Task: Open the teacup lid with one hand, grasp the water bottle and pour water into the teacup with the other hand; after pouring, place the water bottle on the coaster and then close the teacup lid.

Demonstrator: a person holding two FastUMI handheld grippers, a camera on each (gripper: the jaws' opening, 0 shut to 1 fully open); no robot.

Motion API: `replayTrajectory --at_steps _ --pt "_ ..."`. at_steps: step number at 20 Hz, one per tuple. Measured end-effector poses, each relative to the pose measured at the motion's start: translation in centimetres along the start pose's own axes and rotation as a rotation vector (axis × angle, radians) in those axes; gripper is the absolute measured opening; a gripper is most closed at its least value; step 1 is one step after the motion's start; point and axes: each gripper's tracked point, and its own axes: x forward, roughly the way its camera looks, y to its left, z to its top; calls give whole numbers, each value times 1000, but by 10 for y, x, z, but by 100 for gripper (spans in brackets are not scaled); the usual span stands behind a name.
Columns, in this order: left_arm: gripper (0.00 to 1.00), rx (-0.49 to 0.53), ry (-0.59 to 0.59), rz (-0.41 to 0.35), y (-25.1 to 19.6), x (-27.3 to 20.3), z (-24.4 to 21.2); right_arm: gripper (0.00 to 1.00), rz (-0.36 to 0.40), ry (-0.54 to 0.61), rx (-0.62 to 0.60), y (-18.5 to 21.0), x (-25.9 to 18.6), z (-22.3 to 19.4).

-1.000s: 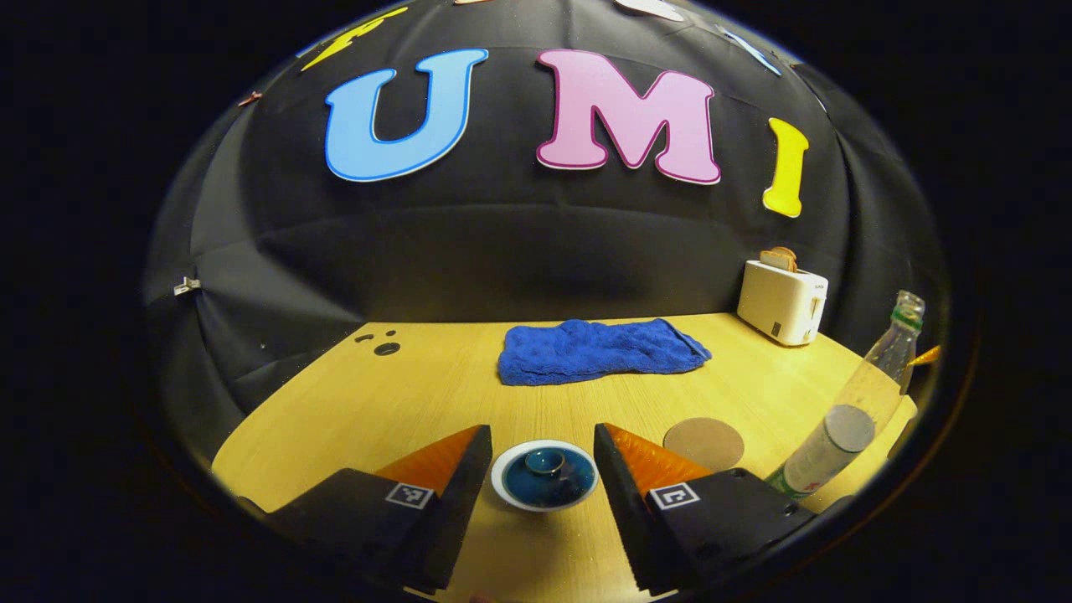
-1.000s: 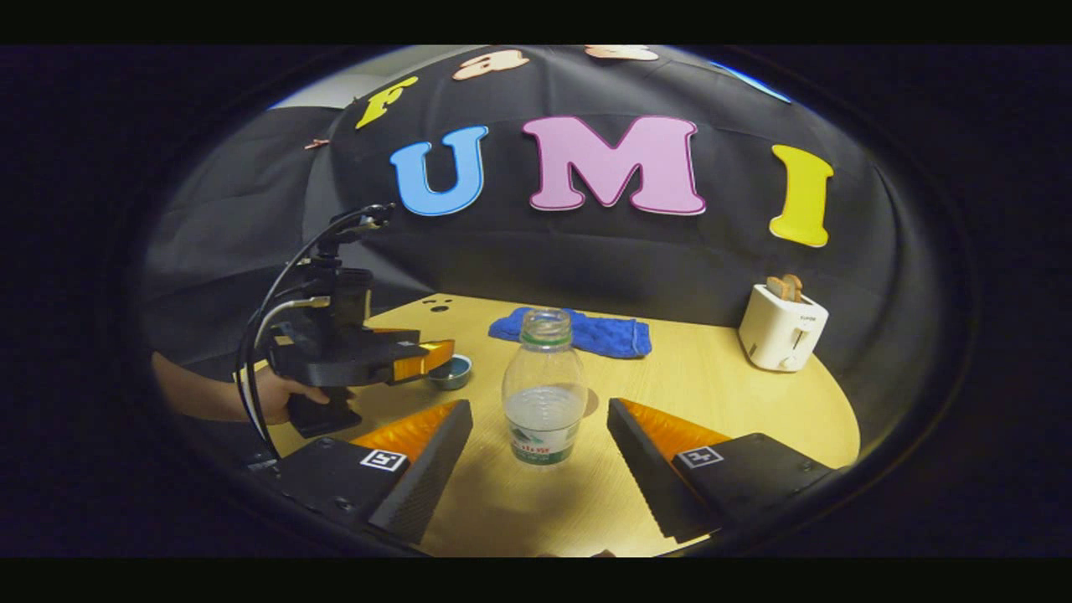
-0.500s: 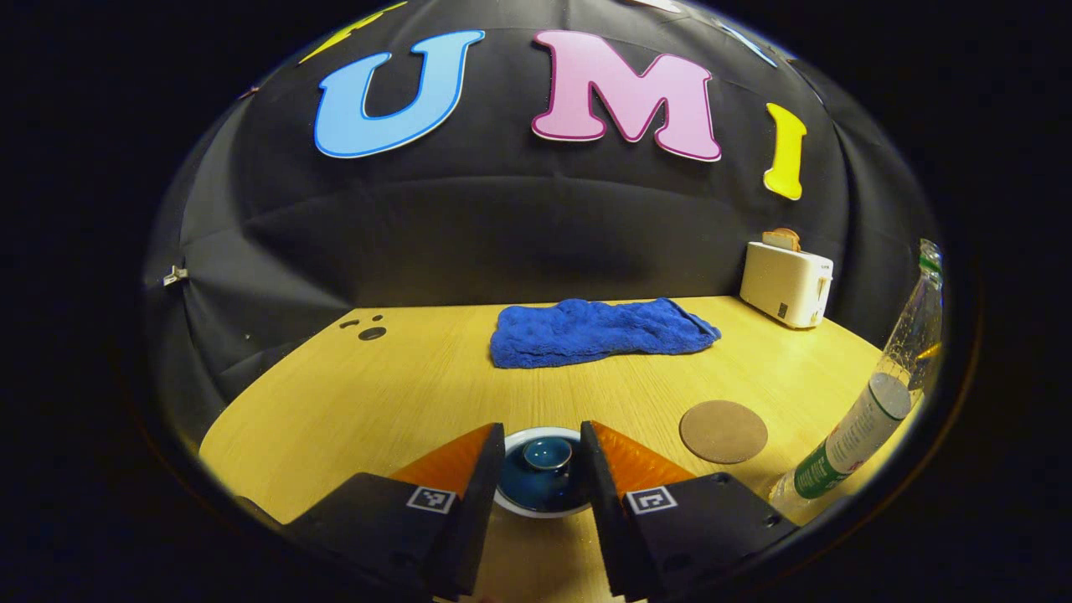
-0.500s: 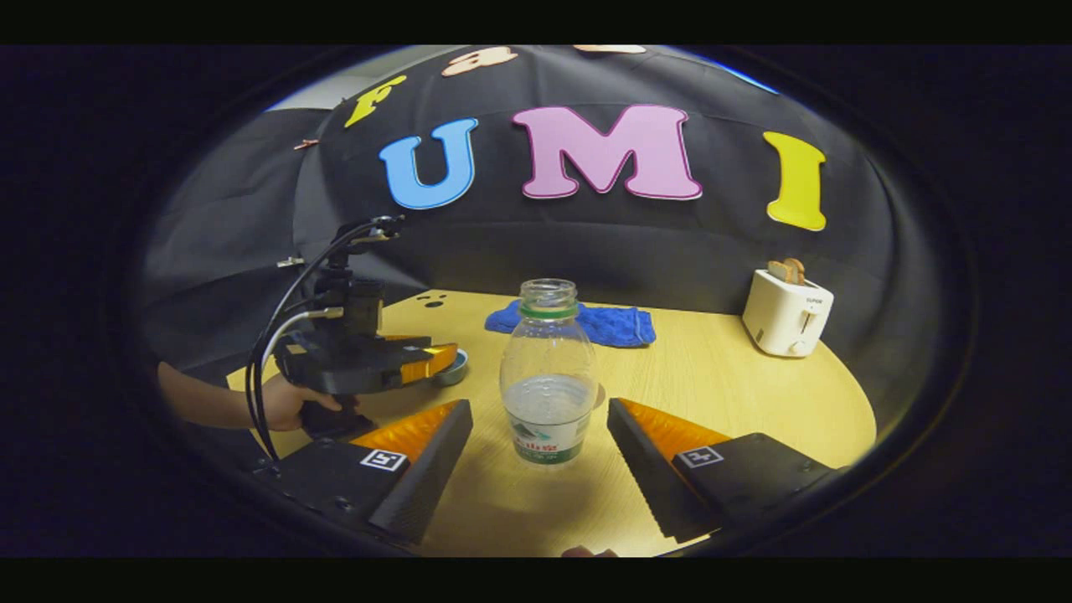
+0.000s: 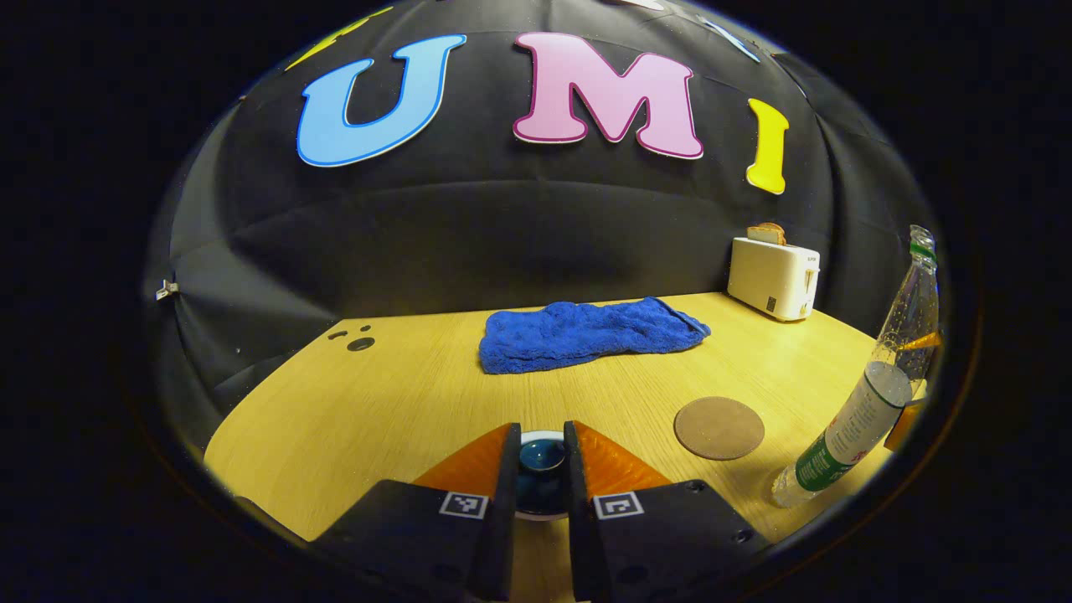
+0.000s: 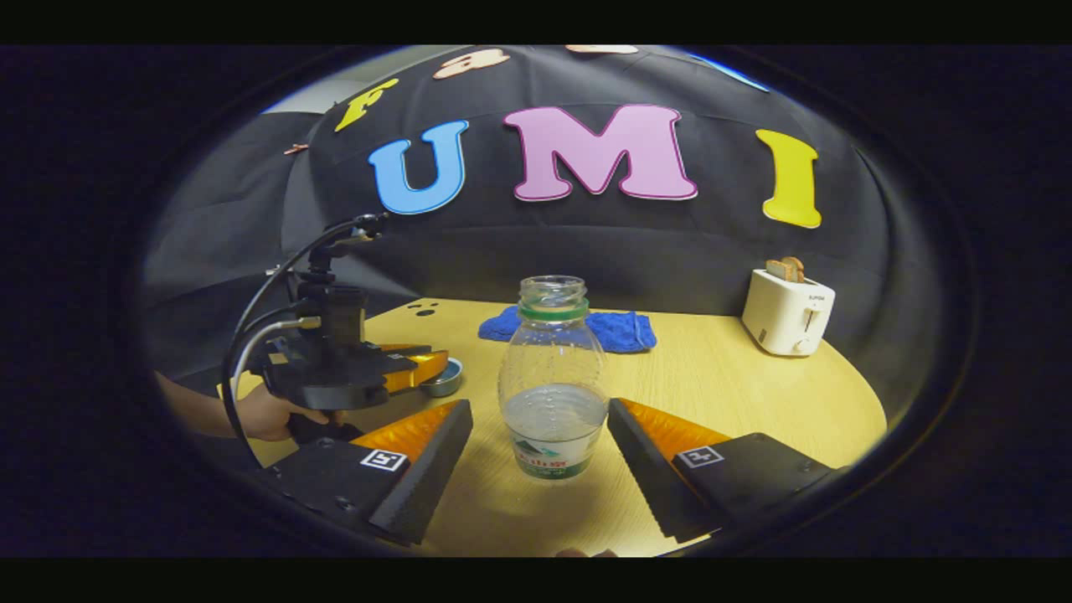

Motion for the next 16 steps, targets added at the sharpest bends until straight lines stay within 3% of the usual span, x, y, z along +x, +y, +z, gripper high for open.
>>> replayTrajectory --at_steps 1,2,4,5,6,12,13,16 --pt "26 -7 1 -2 -1 0 0 100 -5 -3 0 0 2 0" --pt "29 -14 0 -6 -2 0 1 100 -11 -9 5 0 3 0" --pt "25 -14 -17 -3 -1 -4 8 100 -18 -19 21 1 7 1" --pt "29 -11 -27 1 0 -6 13 100 -23 -22 26 1 8 2" --pt "25 -10 -32 6 1 -8 18 100 -24 -25 28 1 10 2" --pt "29 -2 -37 29 6 -42 30 100 -57 -39 38 -4 24 -2" --pt "25 6 -33 40 9 -47 31 95 -59 -44 37 -4 28 -2" --pt "28 -5 -32 59 9 -62 33 100 -76 -47 16 -5 40 -7"
